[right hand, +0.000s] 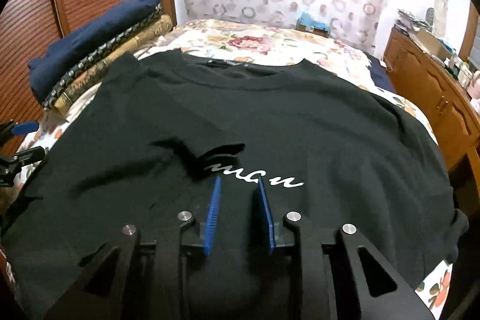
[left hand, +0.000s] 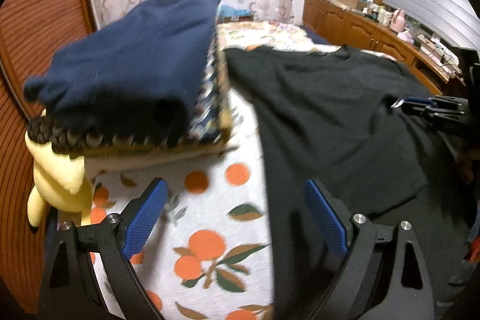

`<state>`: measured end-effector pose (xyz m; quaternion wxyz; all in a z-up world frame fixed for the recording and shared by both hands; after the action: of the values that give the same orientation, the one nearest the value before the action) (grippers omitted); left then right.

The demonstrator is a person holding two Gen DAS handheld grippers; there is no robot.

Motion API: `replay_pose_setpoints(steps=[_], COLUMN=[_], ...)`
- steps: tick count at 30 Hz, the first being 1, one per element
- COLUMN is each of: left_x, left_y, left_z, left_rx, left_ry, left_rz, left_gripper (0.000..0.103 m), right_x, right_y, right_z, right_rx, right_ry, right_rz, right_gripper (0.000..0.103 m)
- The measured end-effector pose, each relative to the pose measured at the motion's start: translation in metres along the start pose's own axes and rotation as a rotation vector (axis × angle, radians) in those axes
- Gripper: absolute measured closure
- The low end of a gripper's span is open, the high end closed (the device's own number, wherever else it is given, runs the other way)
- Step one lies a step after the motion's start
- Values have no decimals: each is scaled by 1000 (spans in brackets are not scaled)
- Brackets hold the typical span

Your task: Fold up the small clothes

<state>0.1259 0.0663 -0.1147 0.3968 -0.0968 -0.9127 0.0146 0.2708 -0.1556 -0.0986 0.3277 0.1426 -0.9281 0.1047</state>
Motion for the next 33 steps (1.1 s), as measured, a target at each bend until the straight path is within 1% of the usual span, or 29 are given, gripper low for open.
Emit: replay_pose_setpoints(steps=[1, 2, 3, 5, 6, 9, 14, 20, 23, 28, 33], left_x=[2, 2, 1, -5, -9, -23, -50, -80, -97, -114, -114], left_y=[-5, -10, -17, -28, -32, -52, -87, -120, -127, -130, -133], left_z=[-5, -10, -17, -28, -32, -47, -68, -83, -83, -78, -78], left_rx=[-12, -23, -35, -51, -57, -94, -137, -212, -225, -223, -227], left_ry=[-10, -18, -25, -26, -25, -22, 7, 50, 89, 144, 136], left_rz=[5, 10, 21, 45, 54, 85, 145, 179, 183, 192, 197], left_gripper=[10, 10, 10, 10, 10, 10, 10, 10, 10, 10, 10], right_x=[2, 4, 7, 9, 8, -1, -11, 2, 10, 17, 28], right_y=[-2, -3, -7, -9, -12, -21, -41, -54, -69, -89, -121], right_z=[-1, -1, -1, 3, 7, 14, 20, 29, 35, 33, 38], right_rx=[-6, -12, -19, -27, -28, -30, -47, -76, -93, -123, -167], right_ry=[-9, -18, -30, -36, -31, -2, 28, 22, 19, 0, -12], right_rz=[-5, -5, -9, -9, 0, 42, 72, 89, 103, 146, 229], right_gripper=[71, 62, 59, 47, 46, 45, 45, 45, 45, 45, 45])
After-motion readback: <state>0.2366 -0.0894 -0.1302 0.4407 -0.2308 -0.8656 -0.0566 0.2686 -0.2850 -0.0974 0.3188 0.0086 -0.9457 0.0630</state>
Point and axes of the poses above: each gripper's, at about its wrist camera, not at the fingertips, and x roughly against the way its jaws point, y to its left, z to its underside, the point moved 4 cm from there along -x, roughly the way its jaws point, and after that the axes turned 7 degrees about z, right-handed, at the moved point
